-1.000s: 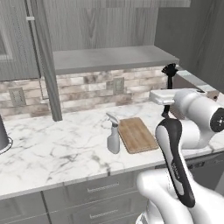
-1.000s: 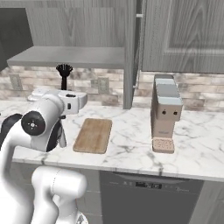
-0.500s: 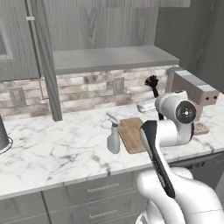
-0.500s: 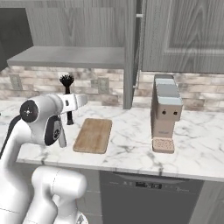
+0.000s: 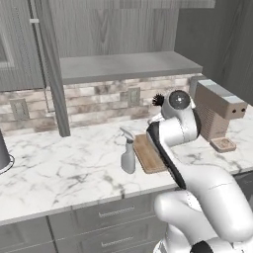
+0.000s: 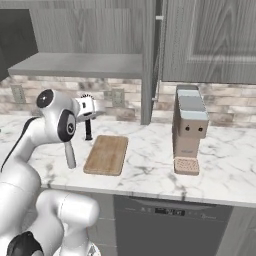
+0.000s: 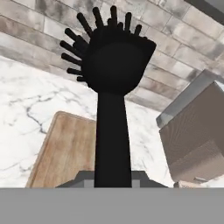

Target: Grab the spray bottle from the cabinet, then place it next to the cutting board for sanitizing. Then grab the dish brush from the countertop next to the sink and place it next to the cutting board.

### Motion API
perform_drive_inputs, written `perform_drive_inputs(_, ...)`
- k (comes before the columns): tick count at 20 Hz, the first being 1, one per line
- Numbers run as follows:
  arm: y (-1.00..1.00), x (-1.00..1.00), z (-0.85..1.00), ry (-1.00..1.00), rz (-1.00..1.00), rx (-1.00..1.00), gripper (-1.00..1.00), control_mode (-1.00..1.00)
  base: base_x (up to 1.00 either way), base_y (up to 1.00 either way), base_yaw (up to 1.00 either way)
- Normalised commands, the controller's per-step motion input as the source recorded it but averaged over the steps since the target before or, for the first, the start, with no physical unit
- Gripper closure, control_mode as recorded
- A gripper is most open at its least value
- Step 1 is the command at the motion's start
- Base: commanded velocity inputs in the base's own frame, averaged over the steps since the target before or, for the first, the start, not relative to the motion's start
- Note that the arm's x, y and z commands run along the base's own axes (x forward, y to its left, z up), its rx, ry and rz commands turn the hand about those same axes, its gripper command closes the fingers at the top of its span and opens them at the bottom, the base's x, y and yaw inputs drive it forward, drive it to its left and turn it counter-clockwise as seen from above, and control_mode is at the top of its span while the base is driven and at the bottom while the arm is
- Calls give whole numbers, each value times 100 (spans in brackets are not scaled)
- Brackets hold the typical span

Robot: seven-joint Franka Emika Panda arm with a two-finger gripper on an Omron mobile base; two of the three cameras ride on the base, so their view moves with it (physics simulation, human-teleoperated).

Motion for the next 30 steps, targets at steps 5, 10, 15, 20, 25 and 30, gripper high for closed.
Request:
perform_drive_inputs(5,-11,34,-30,35,0,-5,100,-100,0,0,0)
perform_drive_inputs(10,-9,27,-37,21,0,-1,100,-100,0,0,0)
perform_drive_inputs(15,-14,20,-43,9,0,0,100,-100,0,0,0)
perform_drive_inputs(20,-30,19,-38,3,0,0,100,-100,0,0,0)
perform_drive_inputs(25,-37,17,-34,4,0,0,100,-100,0,0,0)
perform_drive_inputs(30,-26,23,-40,8,0,0,100,-100,0,0,0)
